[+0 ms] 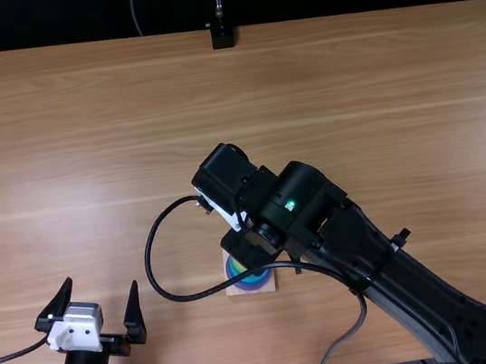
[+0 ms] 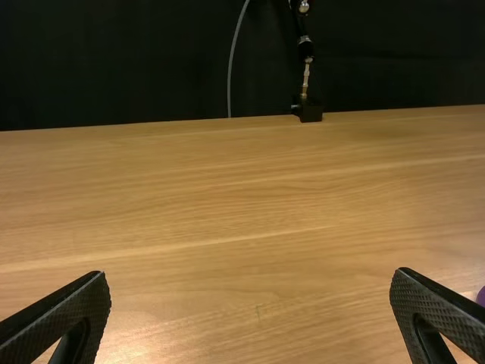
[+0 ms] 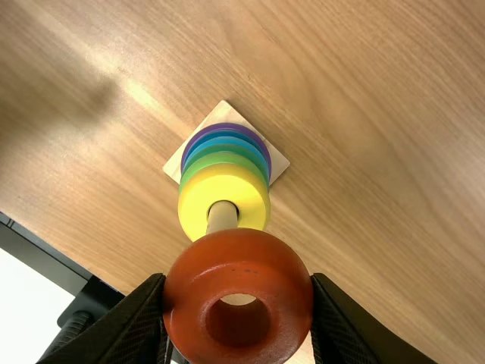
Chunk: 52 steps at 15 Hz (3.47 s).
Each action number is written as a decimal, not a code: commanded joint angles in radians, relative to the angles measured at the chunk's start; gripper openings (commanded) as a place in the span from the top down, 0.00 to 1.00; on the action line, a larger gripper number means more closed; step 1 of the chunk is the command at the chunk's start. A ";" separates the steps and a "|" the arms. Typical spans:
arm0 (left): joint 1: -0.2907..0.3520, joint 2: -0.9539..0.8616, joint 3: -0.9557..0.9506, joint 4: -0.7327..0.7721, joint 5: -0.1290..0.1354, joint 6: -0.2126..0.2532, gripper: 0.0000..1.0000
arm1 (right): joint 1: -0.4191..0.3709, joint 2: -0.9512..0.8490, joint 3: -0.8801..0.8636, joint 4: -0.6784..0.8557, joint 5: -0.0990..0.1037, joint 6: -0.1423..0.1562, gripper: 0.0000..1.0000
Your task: Build the Hanoi tower: stack the rings onto the peg from bottom to top in this color order: purple, dark blue, light blue, dark green, light green, yellow, orange.
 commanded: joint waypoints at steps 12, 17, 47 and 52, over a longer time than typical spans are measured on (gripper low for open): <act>0.000 -0.012 -0.050 -0.015 0.020 0.006 0.00 | 0.042 -0.003 0.004 0.006 -0.002 0.008 1.00; 0.000 -0.012 -0.050 -0.015 0.020 0.006 0.00 | 0.031 -0.002 0.000 0.006 -0.001 -0.001 1.00; 0.000 -0.012 -0.050 -0.015 0.020 0.006 0.00 | 0.000 0.012 -0.031 0.006 -0.002 -0.003 1.00; 0.000 -0.012 -0.050 -0.015 0.020 0.006 0.00 | 0.000 0.012 -0.046 0.009 -0.004 -0.001 1.00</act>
